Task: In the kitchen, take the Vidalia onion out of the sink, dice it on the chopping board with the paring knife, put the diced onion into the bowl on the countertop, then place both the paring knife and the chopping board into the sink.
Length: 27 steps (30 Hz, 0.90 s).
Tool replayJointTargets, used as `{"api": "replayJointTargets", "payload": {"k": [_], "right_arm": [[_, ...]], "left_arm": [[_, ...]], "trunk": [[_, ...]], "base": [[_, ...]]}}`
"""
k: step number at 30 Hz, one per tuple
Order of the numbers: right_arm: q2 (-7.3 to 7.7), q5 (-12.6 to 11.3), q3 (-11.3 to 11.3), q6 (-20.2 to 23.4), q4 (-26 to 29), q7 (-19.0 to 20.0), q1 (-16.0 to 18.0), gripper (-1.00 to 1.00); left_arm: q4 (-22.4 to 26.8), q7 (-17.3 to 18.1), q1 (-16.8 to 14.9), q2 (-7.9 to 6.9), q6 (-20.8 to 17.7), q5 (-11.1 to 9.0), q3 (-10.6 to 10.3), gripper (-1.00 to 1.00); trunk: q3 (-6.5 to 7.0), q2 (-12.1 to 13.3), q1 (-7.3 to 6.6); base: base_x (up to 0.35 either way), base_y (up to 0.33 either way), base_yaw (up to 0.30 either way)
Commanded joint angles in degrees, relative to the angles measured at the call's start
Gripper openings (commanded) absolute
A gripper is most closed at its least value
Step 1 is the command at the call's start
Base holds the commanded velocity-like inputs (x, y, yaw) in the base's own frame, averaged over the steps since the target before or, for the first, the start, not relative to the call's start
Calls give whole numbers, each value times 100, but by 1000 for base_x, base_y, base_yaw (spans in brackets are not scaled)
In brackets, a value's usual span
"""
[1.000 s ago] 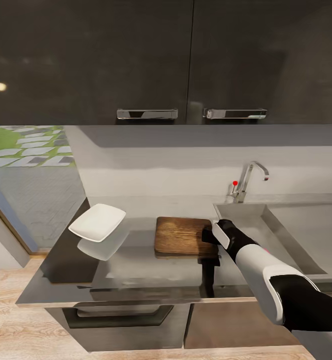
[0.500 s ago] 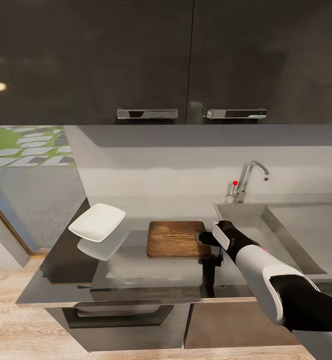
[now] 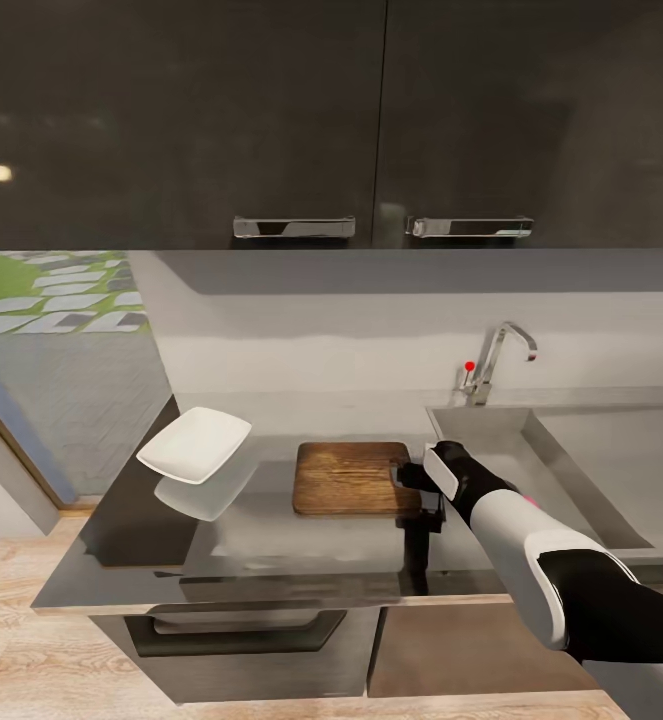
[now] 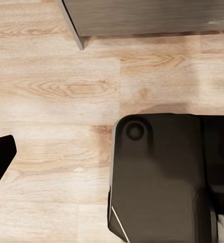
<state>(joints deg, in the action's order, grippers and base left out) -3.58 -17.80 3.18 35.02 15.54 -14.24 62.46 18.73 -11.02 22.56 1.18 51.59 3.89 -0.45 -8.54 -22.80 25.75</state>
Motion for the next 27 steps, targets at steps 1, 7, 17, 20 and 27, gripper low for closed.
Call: {"api": "replayJointTargets", "payload": {"k": [1, 7, 17, 20, 27], "right_arm": [[0, -59, 34, 22, 9, -45, 3, 100], [-2, -64, 34, 22, 10, -44, 3, 100], [-7, -68, 32, 156, 96, -44, 3, 100], [-10, -66, 32, 279, 175, -44, 3, 100], [-11, -65, 37, 630, 677, -57, 3, 100]], "left_arm": [[5, -49, 2, 1, 0, 42, -5, 100], [-22, -49, 2, 1, 0, 42, -5, 100], [-27, -49, 3, 4, 0, 42, -4, 100], [-27, -49, 3, 5, 0, 42, -6, 100], [-27, -49, 2, 5, 0, 42, -3, 100]], "trunk": [[-11, -12, 4], [-11, -12, 4], [-11, -12, 4], [-11, -12, 4], [-11, -12, 4]], "base": [[0, 0, 0], [0, 0, 0], [0, 0, 0], [0, 0, 0], [0, 0, 0]]}}
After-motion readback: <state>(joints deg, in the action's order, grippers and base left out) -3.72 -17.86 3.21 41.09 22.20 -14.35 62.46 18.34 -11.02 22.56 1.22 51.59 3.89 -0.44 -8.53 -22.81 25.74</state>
